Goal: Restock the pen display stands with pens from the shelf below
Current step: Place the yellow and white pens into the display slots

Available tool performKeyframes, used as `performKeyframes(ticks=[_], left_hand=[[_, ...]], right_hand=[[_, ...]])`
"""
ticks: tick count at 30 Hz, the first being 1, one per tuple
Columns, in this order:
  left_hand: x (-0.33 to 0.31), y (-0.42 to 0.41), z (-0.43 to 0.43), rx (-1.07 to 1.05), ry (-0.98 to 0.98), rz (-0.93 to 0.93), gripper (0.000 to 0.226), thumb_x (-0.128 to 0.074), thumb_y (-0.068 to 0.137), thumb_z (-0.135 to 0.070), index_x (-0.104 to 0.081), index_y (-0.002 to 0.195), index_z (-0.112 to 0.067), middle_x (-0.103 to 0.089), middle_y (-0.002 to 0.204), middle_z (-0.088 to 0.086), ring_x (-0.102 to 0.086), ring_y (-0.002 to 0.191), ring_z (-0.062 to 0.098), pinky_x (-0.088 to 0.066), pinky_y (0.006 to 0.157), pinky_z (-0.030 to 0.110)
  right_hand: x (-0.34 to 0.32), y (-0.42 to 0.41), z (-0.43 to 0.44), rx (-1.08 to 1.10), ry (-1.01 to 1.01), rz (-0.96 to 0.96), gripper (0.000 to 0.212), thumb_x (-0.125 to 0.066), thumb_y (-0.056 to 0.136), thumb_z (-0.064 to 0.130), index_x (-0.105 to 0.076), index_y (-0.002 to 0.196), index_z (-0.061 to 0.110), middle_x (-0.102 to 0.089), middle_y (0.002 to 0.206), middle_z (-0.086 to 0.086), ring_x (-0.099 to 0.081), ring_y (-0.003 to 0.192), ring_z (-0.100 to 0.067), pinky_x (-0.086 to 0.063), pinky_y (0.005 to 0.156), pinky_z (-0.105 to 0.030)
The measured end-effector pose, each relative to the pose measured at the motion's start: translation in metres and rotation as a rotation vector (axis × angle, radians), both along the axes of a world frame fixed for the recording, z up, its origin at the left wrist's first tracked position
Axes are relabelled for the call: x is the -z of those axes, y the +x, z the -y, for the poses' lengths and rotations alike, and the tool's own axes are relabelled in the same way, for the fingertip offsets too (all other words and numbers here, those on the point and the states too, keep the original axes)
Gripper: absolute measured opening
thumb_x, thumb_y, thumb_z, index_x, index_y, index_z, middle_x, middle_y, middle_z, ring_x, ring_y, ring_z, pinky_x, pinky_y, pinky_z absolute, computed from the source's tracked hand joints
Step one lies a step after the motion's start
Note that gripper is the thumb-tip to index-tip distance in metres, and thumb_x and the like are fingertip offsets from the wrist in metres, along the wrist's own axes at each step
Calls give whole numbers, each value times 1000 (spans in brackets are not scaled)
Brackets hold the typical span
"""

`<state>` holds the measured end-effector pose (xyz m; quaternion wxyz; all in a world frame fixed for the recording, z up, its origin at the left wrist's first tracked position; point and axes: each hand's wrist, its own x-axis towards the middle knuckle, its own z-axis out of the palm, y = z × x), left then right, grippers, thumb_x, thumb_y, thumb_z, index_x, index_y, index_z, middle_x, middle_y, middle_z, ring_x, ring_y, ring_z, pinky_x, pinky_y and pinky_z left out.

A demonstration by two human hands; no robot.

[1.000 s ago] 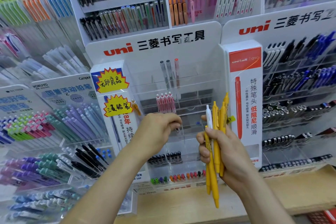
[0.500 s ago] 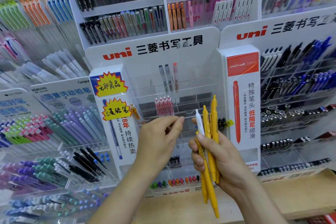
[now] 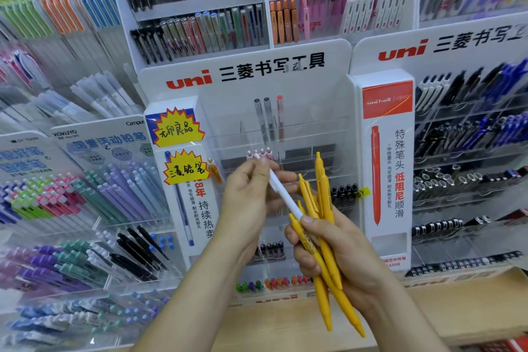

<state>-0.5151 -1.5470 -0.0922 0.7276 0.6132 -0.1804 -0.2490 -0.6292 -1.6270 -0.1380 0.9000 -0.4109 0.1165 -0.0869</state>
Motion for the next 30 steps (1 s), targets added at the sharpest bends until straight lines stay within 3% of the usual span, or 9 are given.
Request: performKeyframes(ticks=[3, 5, 8, 12, 16, 21, 24, 27, 30], left_hand=[[-14, 10, -5, -141, -286, -112, 26, -36, 103, -23, -53, 91, -8, -57, 67, 7, -62, 60, 21, -58, 63, 35], [-25, 15, -15, -180, -323, -29, 21, -41, 101, -26, -49, 86, -14, -43, 62, -1, -41, 51, 11, -41, 49, 25], [-23, -1, -32, -79, 199, 383, 30, -60, 81, -50, -47, 77, -23, -44, 58, -9, -37, 50, 6, -33, 45, 21], [2, -37, -44, 229, 528, 451, 51, -69, 59, -66, -46, 91, -34, -66, 79, -16, -50, 50, 3, -43, 50, 21], [9, -30, -56, 136, 401, 309, 42, -77, 57, -49, -52, 90, -44, -71, 71, 1, -60, 53, 11, -49, 53, 27], [8, -19, -100, 76, 378, 442, 12, -71, 83, -32, -66, 94, -35, -72, 71, -7, -67, 65, 9, -52, 61, 27], [16, -10, -135, 14, 354, 452, 11, -65, 86, -41, -65, 96, -37, -69, 69, -2, -62, 65, 24, -52, 62, 41], [21, 3, -178, -34, 326, 434, 24, -56, 82, -51, -65, 94, -32, -68, 72, 2, -64, 69, 26, -53, 67, 50], [23, 20, -231, -90, 305, 417, 27, -55, 82, -53, -65, 91, -29, -67, 71, 2, -64, 68, 24, -52, 68, 51]], right_hand=[[2, 0, -1, 30, -36, -6, 38, -64, 88, 14, -55, 125, 17, -59, 79, -16, -48, 48, -17, -40, 42, -23], [1, 1, -2, 103, -55, -1, 37, -62, 91, 12, -56, 128, 18, -59, 79, -15, -49, 50, -17, -41, 44, -24], [-7, 8, -5, 264, -62, 31, 39, -59, 87, 14, -58, 125, 17, -61, 80, -10, -55, 60, -17, -47, 51, -27], [-23, 19, -13, 377, -18, 85, 37, -60, 84, 16, -61, 121, 16, -66, 81, -6, -62, 69, -15, -55, 64, -32], [-33, 29, -26, 378, -4, 107, 32, -56, 90, 14, -59, 122, 15, -72, 94, -8, -66, 82, -15, -58, 68, -30], [-39, 53, -68, 314, -34, 64, 21, -50, 96, 13, -59, 115, 16, -73, 108, -10, -67, 88, -22, -60, 64, -40], [-40, 70, -106, 296, -68, 64, 21, -48, 99, 12, -58, 116, 18, -74, 106, -10, -67, 92, -21, -56, 61, -27], [-42, 87, -149, 200, -138, 42, 19, -45, 101, 16, -60, 110, 22, -75, 104, -9, -68, 82, -21, -57, 64, -30], [-43, 106, -198, 95, -202, 27, 20, -46, 101, 15, -64, 105, 11, -74, 104, -11, -69, 84, -23, -58, 65, -32]])
